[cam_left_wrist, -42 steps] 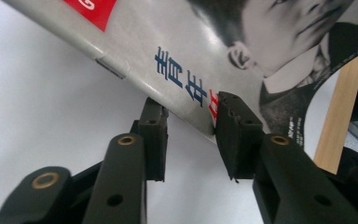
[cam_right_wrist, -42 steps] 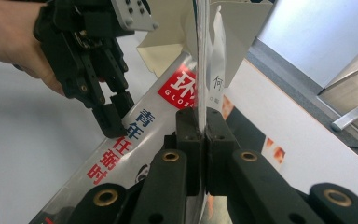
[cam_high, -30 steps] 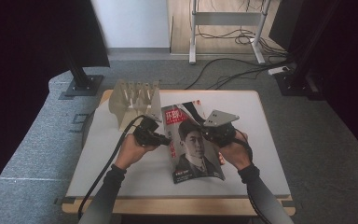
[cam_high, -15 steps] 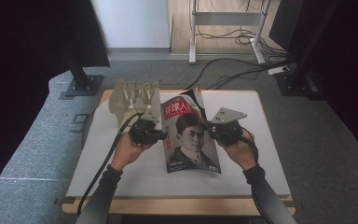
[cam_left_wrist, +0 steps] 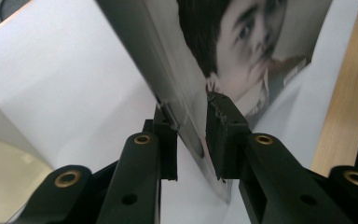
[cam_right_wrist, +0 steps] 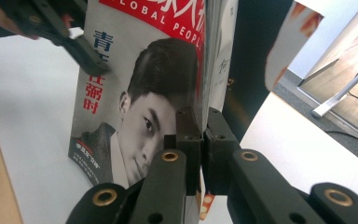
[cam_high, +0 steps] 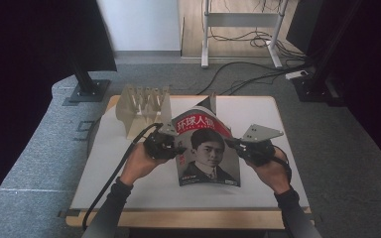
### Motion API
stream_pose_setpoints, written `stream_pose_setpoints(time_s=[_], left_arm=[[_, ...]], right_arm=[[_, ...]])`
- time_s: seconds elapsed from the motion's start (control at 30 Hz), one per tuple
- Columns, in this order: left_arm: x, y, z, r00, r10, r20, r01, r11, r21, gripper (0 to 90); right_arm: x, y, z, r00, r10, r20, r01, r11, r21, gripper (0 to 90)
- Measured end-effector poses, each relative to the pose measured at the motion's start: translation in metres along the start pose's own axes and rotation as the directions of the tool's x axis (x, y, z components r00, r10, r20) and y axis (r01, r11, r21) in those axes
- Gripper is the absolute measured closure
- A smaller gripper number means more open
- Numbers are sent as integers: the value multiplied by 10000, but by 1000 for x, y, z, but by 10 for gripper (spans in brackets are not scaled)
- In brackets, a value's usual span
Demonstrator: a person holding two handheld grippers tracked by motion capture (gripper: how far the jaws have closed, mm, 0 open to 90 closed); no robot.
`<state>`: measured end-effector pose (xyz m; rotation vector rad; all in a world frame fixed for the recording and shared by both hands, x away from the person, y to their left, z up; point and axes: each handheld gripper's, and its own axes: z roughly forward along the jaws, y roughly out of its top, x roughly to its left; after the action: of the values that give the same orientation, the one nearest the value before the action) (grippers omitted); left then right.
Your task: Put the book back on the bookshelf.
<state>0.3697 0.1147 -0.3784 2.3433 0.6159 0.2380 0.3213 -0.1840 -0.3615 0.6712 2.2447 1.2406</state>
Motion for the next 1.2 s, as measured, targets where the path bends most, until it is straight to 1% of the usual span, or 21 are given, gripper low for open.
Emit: stream_pose_setpoints(time_s=[0.03,0.1,0.17,0.23,0.3,0.33,0.37,0.4,0.43,0.53,0.63,0.67,0.7,0.77,0.83,0.87,0.97,1.03,1.07,1.1,1.2], left_arm=[[2,1,1,10000,-78,21,78,10000,-18,738],[3,1,2,9999,-75,-106,75,10000,-24,780],[3,2,2,9998,7,-205,-8,10000,-43,815],[2,3,3,9989,251,-408,-255,9996,-103,834],[2,4,0,9951,592,-791,-615,9977,-270,836],[2,3,-1,9931,659,-972,-703,9966,-425,843],[2,3,-2,9909,744,-1120,-801,9957,-471,848],[2,1,-3,9896,798,-1198,-854,9954,-429,850],[2,0,-3,9892,812,-1220,-877,9949,-489,850],[0,-5,-6,9923,852,-895,-910,9938,-634,846],[-5,-3,-8,9889,1063,-1036,-1140,9909,-718,810],[-6,-1,-10,9887,1050,-1070,-1154,9887,-954,798],[-7,1,-14,9899,981,-1022,-1104,9862,-1230,788],[-6,7,-21,9939,794,-763,-908,9829,-1601,765],[-5,14,-28,9955,684,-656,-790,9813,-1757,750],[-5,18,-31,9956,657,-671,-770,9803,-1820,737],[-7,27,-35,9956,687,-635,-790,9810,-1773,736],[-8,29,-34,9957,744,-554,-828,9821,-1691,739],[-9,30,-32,9952,791,-579,-875,9832,-1603,752],[-9,30,-29,9944,861,-618,-945,9841,-1503,785],[-8,30,-28,9944,817,-665,-910,9842,-1516,844]], right_arm=[[0,-1,-1,10000,2,-24,-2,10000,-2,855],[-1,-1,-1,10000,-5,-20,5,10000,9,855],[-2,-2,-1,10000,11,-35,-11,10000,60,854],[-4,-1,1,9999,-22,123,20,9999,136,853],[-8,0,5,9995,-75,302,69,9998,190,851],[-11,1,8,9993,-62,365,55,9998,175,850],[-13,1,11,9992,-6,398,1,9999,149,849],[-16,1,14,9991,61,421,-66,9999,128,849],[-17,0,17,9990,138,418,-142,9998,105,848],[-21,-2,18,9989,426,202,-426,9991,-7,847],[-20,-4,15,9986,501,150,-500,9987,-19,846],[-19,-4,13,9988,467,137,-467,9989,9,845],[-18,-5,12,9989,459,124,-459,9989,6,845],[-16,-5,11,9992,403,80,-403,9992,9,842],[-14,-5,10,9995,313,-30,-313,9995,30,839],[-13,-5,10,9997,240,28,-240,9997,60,838],[-12,-6,8,9997,234,8,-234,9997,40,837],[-12,-7,8,9997,253,-30,-253,9997,-12,834],[-12,-8,8,9996,263,-41,-263,9997,-19,834],[-12,-8,7,9997,246,-36,-246,9997,0,832],[-14,-10,8,9996,288,4,-288,9996,63,814]])
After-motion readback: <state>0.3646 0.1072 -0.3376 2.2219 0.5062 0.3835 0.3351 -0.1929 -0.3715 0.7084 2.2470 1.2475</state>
